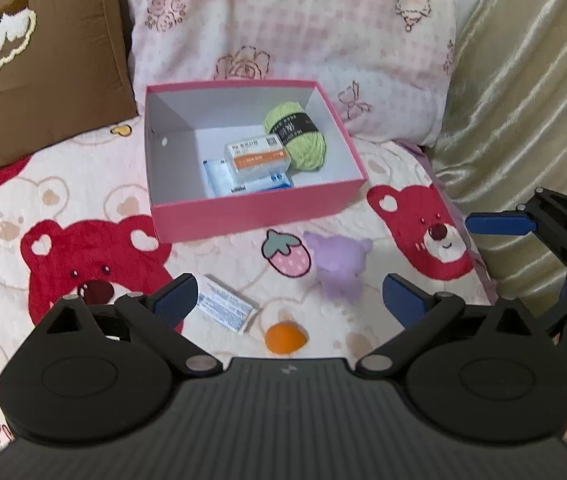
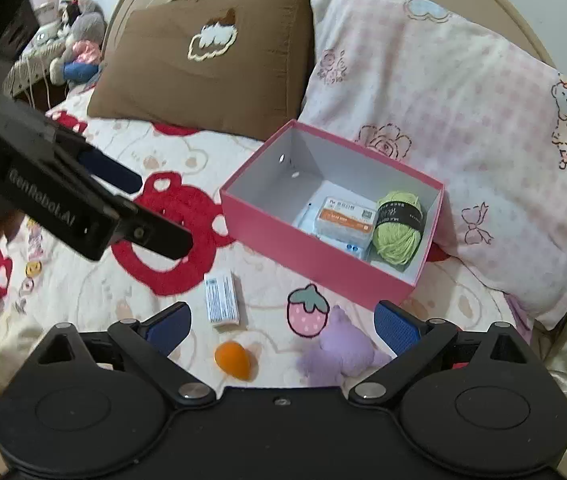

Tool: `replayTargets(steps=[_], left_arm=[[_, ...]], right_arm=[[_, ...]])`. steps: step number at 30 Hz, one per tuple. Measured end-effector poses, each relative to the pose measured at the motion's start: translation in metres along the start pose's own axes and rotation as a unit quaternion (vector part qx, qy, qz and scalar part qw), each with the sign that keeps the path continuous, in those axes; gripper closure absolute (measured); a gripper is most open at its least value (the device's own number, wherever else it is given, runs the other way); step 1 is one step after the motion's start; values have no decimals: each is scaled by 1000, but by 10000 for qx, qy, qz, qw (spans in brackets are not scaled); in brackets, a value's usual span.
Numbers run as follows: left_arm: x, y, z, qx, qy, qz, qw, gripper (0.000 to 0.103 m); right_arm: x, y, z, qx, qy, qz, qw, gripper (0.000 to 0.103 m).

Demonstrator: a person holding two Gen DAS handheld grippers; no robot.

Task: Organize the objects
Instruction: 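Move the left tool toward the orange sponge on the blanket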

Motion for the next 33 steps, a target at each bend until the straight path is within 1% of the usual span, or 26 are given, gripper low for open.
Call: replayTargets(steps=[3,7,10,13,17,22,24,28,30,33], left_arm=[[-6,1,9,13,130,4,9999,3],[-19,3,23,-131,470,13,9988,3],[-29,6,32,-119,689,68,9975,3],[-35,13,38,-72,781,101,9969,3],[-38,19,45,-28,776,125,9969,3],[-48,29,56,329,1020,295,9938,3],[-53,31,61,366,1039,274,9935,3],[-61,36,71,424,1024,263,9935,3],[-64,38,76,405,936,215,9946,3],[-69,41,80,464,841,-28,9954,3]], right_arm=[[-4,6,7,-10,106,-83,9999,3],[-10,13,13,23,174,-164,9997,3],[-16,18,17,24,183,-276,9995,3],[-18,25,20,131,98,-353,9992,3],[-22,33,23,219,30,-482,9986,3],[-30,40,29,168,-59,-674,9976,3],[-35,42,34,122,-117,-762,9970,3],[-43,46,44,62,-398,-997,9942,3],[-46,49,50,86,-568,-1114,9921,3],[-45,52,64,47,-1082,-1384,9844,3]])
Point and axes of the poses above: each gripper's, at about its wrist camera, not at the fingertips, and x roughly against the way its jaws point, y to its left, z to its underside, the point moved 4 cm from there along -x, roughly the way its jaws point, and after that the axes turned 13 degrees about x, right-handed, at the moved point
